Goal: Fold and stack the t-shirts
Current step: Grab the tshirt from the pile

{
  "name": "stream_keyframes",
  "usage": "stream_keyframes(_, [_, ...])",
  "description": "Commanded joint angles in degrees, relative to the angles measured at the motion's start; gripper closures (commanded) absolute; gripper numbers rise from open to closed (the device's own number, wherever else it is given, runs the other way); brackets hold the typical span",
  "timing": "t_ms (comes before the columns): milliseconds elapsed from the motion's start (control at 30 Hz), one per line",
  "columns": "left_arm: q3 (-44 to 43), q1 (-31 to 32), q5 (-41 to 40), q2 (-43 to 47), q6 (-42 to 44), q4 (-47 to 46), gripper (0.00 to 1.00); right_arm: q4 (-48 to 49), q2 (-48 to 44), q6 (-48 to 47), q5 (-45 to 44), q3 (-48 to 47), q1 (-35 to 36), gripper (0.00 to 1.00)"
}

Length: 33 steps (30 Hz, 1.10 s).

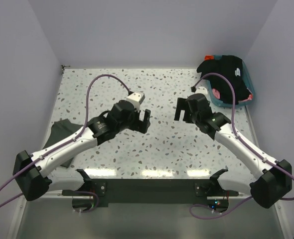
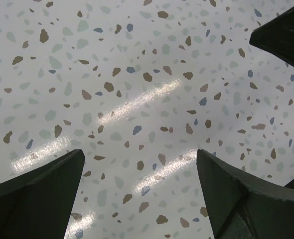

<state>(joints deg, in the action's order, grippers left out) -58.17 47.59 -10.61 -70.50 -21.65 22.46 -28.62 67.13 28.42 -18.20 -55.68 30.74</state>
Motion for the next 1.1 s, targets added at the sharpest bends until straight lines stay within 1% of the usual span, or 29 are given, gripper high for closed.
stream_keyframes(0, [0.51,-0.22,1.03,2.82,1.17,-0.4,0.0,-0.21,0.8,-0.91,-3.68,-3.29,0.11,0.01])
stream_keyframes(167, [0.78,-0.13,1.29,3.7,1.43,0.66,0.0,-0.21,5.8,-2.49,-5.97,-7.94,-0.15,0.01])
stream_keyframes(233, [1.04,-0.13,1.3,4.4,1.61,0.83,0.0,0.76,8.35,-4.07,-5.01,-12.15,-1.82,0.01])
stream_keyframes(267, [1.48,-0.22,1.21,4.93,1.7,0.75,0.0,1.54,12.19,-5.3,-4.49,-13.91,-4.52,0.01])
stream_keyframes(300, [1.57,-0.22,0.95,5.02,1.7,0.75,0.0,1.55,14.15,-5.57,-2.57,-18.45,-6.38,0.01])
stream_keyframes(333, [1.57,-0.22,0.94,5.2,1.7,0.92,0.0,1.46,16.78,-6.1,-2.02,-21.02,-8.4,0.01])
stream_keyframes(367, [1.48,-0.22,0.86,5.54,1.7,0.92,0.0,1.72,21.15,-6.54,-2.11,-23.66,-11.81,0.01])
stream_keyframes(400, [1.48,-0.22,0.86,5.72,1.61,0.83,0.0,1.81,23.89,-6.98,-3.15,-28.91,-13.24,0.01])
stream_keyframes(433, [1.48,-0.22,0.33,6.07,1.44,0.66,0.0,2.08,26.18,-7.68,-4.47,-31.57,-14.64,0.01])
stream_keyframes(467, [1.66,-0.22,0.24,6.68,1.35,0.4,0.0,2.51,30.9,-7.86,-4.74,-34.2,-17.36,0.01])
stream_keyframes(500, [1.83,-0.22,0.33,6.95,1.35,-0.39,0.0,2.87,32.87,-7.86,-4.92,-39.02,-18.69,0.01])
stream_keyframes(567, [2.18,-0.22,0.33,7.3,1.17,-0.92,0.0,4.88,36.38,-6.11,-4.92,-42.57,-22.45,0.01])
stream_keyframes(633, [2.1,-0.22,0.33,7.31,1.0,-1.01,0.0,7.6,40.52,-3.92,-4.48,-46.09,-24.49,0.01])
stream_keyframes(700, [1.92,-0.22,0.76,7.48,0.91,-1.19,0.0,8.58,44.72,-3.2,-5.96,-49.67,-26.6,0.01])
stream_keyframes(867, [1.75,-0.22,1.03,8.01,0.82,-0.75,0.0,11.48,51.94,-1.62,-11.32,-53.56,-30.03,0.04])
stream_keyframes(900, [1.75,-0.22,1.21,8.01,0.73,-0.66,0.0,11.48,53.18,-1.44,-12.03,-54.79,-30.39,0.06])
stream_keyframes(1000, [1.92,-0.22,1.47,8.19,0.73,-0.75,0.0,17.45,55.38,-2.67,-13.97,-52.26,-30.57,0.09])
stream_keyframes(1067, [2.27,-0.22,1.38,8.19,0.82,-0.84,0.0,16.85,58.44,-3.11,-15.02,-53.73,-30.57,0.11])
